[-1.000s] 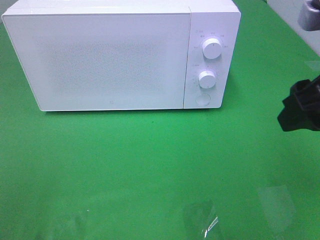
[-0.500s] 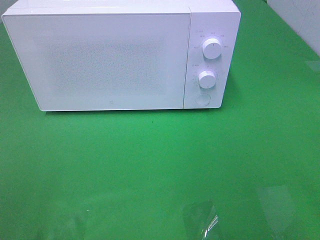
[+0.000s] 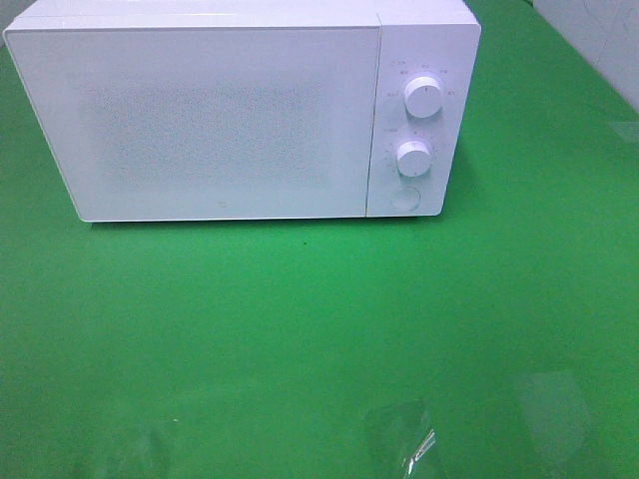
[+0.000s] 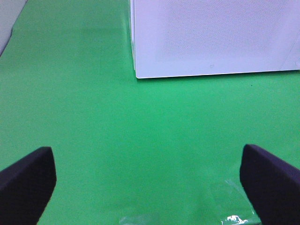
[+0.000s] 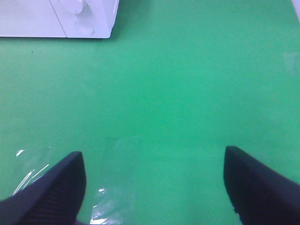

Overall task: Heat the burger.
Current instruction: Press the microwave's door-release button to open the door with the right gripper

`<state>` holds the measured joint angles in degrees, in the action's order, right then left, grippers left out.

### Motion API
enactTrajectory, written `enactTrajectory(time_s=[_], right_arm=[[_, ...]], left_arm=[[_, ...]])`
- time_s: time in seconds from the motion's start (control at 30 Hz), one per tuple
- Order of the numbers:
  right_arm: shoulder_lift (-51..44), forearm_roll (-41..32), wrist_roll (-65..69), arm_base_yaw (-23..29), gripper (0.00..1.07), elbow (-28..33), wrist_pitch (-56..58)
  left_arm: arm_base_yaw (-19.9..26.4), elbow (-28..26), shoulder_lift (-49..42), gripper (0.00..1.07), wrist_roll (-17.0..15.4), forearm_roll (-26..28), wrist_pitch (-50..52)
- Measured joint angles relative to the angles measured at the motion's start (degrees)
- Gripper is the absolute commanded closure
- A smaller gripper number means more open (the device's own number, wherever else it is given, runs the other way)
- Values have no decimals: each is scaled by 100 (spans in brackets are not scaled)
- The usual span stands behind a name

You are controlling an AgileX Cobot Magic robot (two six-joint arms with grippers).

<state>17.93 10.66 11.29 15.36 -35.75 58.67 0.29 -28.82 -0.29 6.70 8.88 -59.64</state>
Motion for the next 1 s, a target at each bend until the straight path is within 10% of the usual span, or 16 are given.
enactTrajectory(time_s=[1.0], right_arm=[[-1816, -739, -659, -963, 32, 728, -52]], left_arm=[[0, 0, 0, 7, 0, 0, 0]])
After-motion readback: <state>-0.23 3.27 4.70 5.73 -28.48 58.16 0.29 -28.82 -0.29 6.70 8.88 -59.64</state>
